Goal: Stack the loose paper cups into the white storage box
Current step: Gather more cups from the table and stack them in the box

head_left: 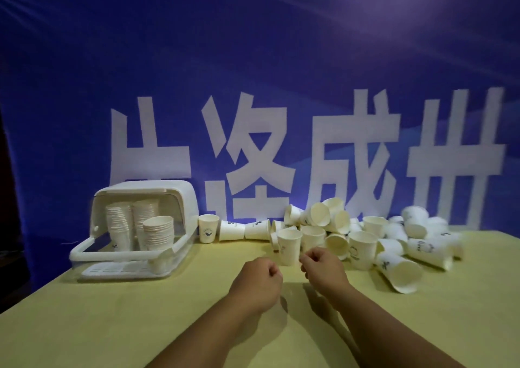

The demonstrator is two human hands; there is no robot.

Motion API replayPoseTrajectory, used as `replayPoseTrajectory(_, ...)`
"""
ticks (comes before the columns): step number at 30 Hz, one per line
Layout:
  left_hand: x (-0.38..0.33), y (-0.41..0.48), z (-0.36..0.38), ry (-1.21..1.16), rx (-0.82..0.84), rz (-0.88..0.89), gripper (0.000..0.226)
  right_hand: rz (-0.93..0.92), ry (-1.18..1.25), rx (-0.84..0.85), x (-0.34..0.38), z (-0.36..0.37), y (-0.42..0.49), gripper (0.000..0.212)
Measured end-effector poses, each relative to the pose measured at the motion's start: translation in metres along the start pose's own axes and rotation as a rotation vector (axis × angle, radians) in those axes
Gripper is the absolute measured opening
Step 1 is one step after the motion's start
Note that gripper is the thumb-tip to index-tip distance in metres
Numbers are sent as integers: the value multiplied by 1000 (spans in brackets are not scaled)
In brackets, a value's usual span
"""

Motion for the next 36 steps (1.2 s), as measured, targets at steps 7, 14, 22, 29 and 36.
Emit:
replayPoseTrajectory(7, -54, -8, 81, -78, 176, 36, 11, 75, -179, -134, -57, -98, -11, 18)
replayPoseTrajectory(14, -96, -1, 138, 136, 213, 141, 55, 25, -485, -364, -82, -178, -16, 32)
replayPoseTrajectory(22, -138, 35, 157, 217, 167, 232, 97, 71, -500, -332, -108, -180, -2, 59)
replayPoseTrajectory(29, -145, 63, 164, 175, 108, 197, 45, 52, -492, -335, -113, -179, 2, 62)
replayPoseTrajectory(36, -120, 48, 133, 180, -40, 171, 19, 1, -337, -405, -95, -182, -11, 52)
Point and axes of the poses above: each hand's wrist, its own y-axis towards the middle knuckle, its own z-axis out of the palm, x = y × z, the point moved 9 cm from there along y, towards the middle knuckle, and after that the axes turned 5 degrees about -z, right-handed, at the moved point
